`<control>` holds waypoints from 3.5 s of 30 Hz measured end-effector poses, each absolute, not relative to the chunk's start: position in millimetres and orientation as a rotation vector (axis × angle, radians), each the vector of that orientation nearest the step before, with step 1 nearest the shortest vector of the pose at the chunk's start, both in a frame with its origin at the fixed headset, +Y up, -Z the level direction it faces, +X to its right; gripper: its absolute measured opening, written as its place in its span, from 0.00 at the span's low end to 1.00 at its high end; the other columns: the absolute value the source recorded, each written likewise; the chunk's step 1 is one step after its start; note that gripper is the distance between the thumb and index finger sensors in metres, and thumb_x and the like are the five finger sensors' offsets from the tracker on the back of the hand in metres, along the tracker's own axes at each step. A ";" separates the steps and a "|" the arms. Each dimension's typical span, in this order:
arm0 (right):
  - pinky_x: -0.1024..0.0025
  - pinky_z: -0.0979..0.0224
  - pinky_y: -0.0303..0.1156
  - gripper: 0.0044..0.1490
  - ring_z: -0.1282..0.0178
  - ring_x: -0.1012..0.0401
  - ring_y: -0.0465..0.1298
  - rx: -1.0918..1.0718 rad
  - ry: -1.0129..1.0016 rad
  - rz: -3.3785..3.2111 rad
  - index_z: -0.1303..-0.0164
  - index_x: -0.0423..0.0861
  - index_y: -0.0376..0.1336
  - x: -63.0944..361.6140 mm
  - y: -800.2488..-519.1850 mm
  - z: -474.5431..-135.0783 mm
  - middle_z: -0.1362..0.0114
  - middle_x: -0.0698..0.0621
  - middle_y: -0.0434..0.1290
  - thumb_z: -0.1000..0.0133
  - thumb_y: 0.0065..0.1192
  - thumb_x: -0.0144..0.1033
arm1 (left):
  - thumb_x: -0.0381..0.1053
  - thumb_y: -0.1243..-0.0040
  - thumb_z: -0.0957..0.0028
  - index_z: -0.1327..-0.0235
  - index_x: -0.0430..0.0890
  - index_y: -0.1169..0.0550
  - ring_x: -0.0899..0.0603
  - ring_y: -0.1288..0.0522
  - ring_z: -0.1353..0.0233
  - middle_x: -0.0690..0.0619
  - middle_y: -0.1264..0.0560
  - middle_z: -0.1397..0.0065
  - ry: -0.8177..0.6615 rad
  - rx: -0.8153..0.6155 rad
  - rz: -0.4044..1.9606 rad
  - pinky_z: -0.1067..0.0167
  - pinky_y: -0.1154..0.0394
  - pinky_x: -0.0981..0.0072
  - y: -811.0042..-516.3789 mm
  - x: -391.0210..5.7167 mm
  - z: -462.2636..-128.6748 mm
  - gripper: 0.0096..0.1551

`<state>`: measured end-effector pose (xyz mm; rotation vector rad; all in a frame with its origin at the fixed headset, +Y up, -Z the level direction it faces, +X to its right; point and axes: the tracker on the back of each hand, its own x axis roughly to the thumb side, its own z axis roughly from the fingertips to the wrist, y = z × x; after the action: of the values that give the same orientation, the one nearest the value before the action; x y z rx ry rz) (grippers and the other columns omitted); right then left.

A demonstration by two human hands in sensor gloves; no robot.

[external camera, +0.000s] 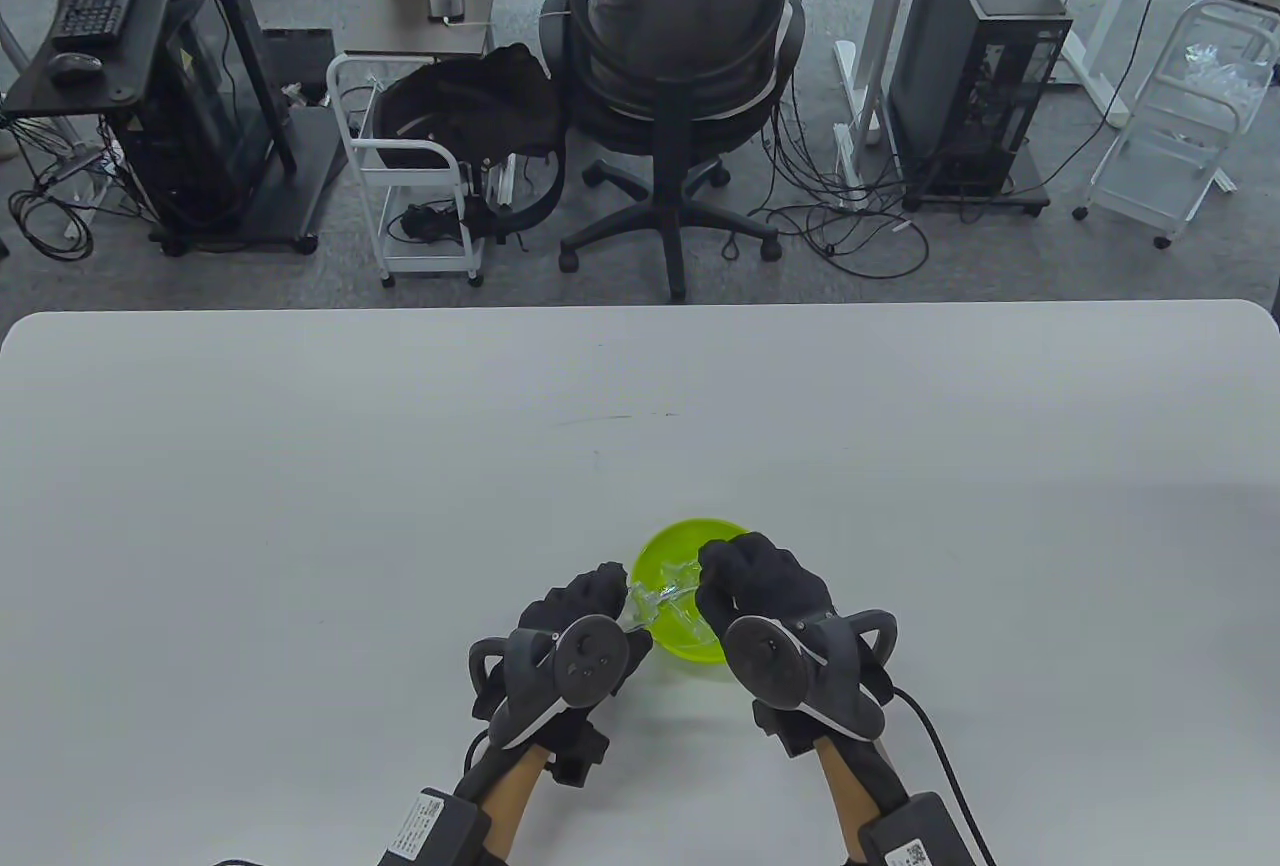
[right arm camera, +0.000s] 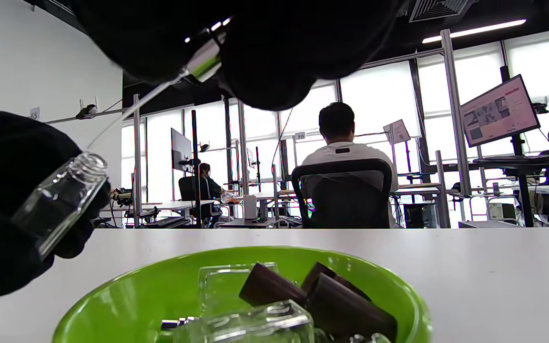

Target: Assemble perfume bottles from components

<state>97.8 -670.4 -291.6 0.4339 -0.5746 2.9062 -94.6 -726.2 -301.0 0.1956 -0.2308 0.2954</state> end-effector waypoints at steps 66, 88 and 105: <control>0.58 0.32 0.76 0.33 0.40 0.58 0.79 0.395 -0.143 2.552 0.20 0.45 0.53 94.3 -707.2 -307.2 0.28 0.44 0.71 0.31 0.47 0.49 | 0.72 0.38 0.55 0.33 0.46 0.24 0.46 0.16 0.47 0.49 0.18 0.39 -0.463 0.315 0.330 0.41 0.22 0.60 -718.7 -89.4 -291.2 0.44; 0.61 0.40 0.78 0.34 0.52 0.62 0.80 0.600 -0.003 2.562 0.25 0.43 0.60 104.2 -705.0 -310.0 0.40 0.48 0.77 0.33 0.43 0.53 | 0.73 0.39 0.55 0.33 0.46 0.24 0.47 0.16 0.47 0.50 0.18 0.39 -0.489 0.300 0.353 0.42 0.21 0.60 -715.2 -90.9 -291.8 0.44; 0.57 0.40 0.76 0.36 0.50 0.58 0.80 0.464 -0.103 2.499 0.23 0.42 0.60 116.0 -694.8 -309.3 0.37 0.43 0.76 0.33 0.43 0.53 | 0.70 0.35 0.56 0.32 0.45 0.25 0.47 0.15 0.47 0.49 0.18 0.38 -0.418 0.354 0.305 0.42 0.21 0.61 -709.5 -83.6 -289.1 0.44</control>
<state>116.0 -694.8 -309.3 0.4637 -0.1033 2.4991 -83.6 -709.5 -289.1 0.3535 -0.4179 0.3051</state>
